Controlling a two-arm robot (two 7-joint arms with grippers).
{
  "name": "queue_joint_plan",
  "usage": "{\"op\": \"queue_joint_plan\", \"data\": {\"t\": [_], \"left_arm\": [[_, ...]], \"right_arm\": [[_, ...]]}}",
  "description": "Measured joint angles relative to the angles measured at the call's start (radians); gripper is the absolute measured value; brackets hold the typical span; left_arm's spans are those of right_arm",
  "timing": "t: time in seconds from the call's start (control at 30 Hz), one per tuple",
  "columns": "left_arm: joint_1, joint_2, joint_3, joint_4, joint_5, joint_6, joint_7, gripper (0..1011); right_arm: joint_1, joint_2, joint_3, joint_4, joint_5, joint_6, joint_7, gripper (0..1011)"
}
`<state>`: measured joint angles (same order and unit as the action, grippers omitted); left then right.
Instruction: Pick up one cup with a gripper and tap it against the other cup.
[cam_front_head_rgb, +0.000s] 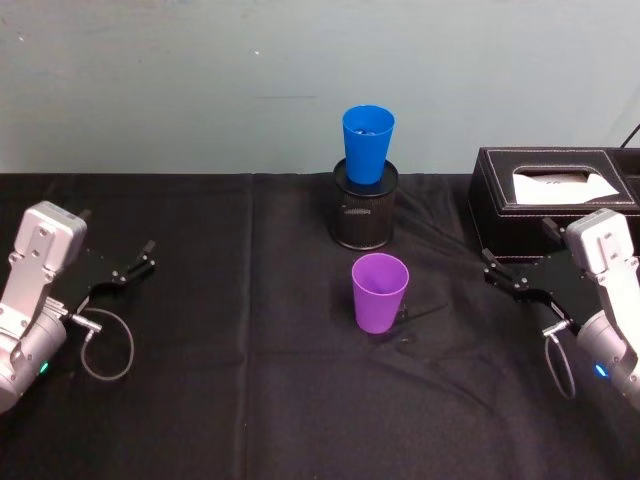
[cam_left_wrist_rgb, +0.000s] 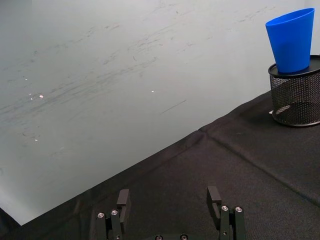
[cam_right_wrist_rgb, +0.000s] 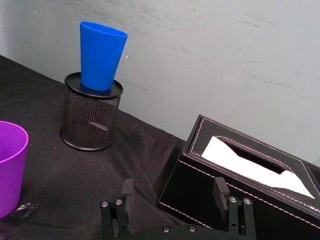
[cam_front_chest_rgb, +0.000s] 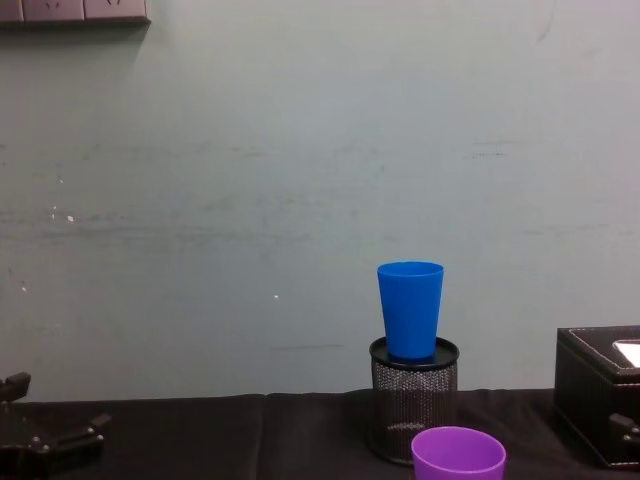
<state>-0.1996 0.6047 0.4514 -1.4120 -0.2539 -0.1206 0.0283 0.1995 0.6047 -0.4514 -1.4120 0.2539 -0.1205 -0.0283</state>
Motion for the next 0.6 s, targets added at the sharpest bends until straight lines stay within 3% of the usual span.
{"op": "queue_joint_plan", "data": {"t": [0.6], "left_arm": [[0.000, 0.000, 0.000, 0.000, 0.000, 0.000, 0.000, 1000]], "right_arm": [[0.000, 0.000, 0.000, 0.000, 0.000, 0.000, 0.000, 1002]]}}
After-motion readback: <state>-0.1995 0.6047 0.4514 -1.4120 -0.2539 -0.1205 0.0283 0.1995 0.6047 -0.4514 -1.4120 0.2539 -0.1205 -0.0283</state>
